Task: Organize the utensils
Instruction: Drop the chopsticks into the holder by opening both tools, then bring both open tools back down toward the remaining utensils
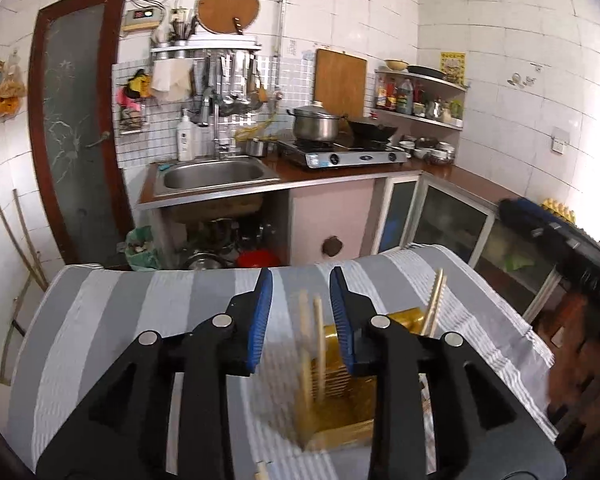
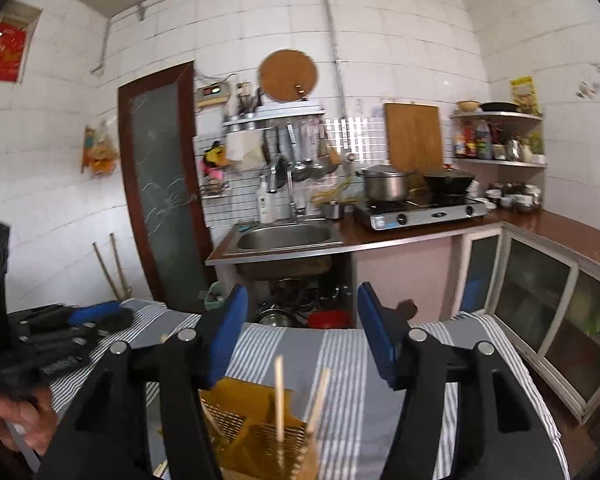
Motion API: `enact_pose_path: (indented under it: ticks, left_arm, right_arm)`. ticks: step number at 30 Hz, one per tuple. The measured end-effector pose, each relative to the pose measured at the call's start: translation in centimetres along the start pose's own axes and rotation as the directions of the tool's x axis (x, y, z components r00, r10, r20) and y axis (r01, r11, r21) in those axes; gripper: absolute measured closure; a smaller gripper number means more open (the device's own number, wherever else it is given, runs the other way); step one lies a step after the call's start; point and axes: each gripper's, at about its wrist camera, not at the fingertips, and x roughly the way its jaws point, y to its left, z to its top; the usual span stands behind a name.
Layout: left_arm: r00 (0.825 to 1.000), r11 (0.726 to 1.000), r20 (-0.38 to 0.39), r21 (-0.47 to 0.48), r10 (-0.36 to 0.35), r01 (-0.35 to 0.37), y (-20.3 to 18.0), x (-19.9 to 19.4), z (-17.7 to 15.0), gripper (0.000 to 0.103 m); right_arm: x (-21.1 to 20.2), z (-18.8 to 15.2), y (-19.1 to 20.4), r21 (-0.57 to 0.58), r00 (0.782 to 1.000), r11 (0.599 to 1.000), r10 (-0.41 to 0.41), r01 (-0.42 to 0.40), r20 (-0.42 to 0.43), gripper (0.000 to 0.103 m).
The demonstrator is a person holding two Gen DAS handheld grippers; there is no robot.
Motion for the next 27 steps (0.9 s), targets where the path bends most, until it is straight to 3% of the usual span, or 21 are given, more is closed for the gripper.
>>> enact_pose_path:
  ticks: [5,14,21,27]
  left_arm:
    - [0.998,0.998,-0.017,-0.020,0.064,-0.064,3.2,-3.2,-2.8,0.072]
    - [0.968,0.982,-0.186,-0.054,0.166,-0.179,5.6,-7.2,-14.9,0.072]
    - [0.952,0.977,-0.273,-0.120,0.140,-0.178,4.3,-9.2,-21.3,0.071]
    - [0.948,0.984,-0.297,-0.101,0.114,-0.150,3.1,-9.0,-23.1,0.071]
  right_arm:
    - [-4.1,-2.9,-2.3,-0.007,0.998,0.998,-0.056,0.055,-0.031,0.046]
    - [-9.3,-13.9,-6.1,0.059,0.976,0.993,-0.084,0.097,-0.203,0.046]
    - [-13.6,-19.4,-5.9,0.066,0.950,0.992,-0.085,0.110,-0.302,0.046]
    - [-15.3,-20.8,-3.7,0.052,0.937,0.996,-0.051,0.074,-0.345,0.046]
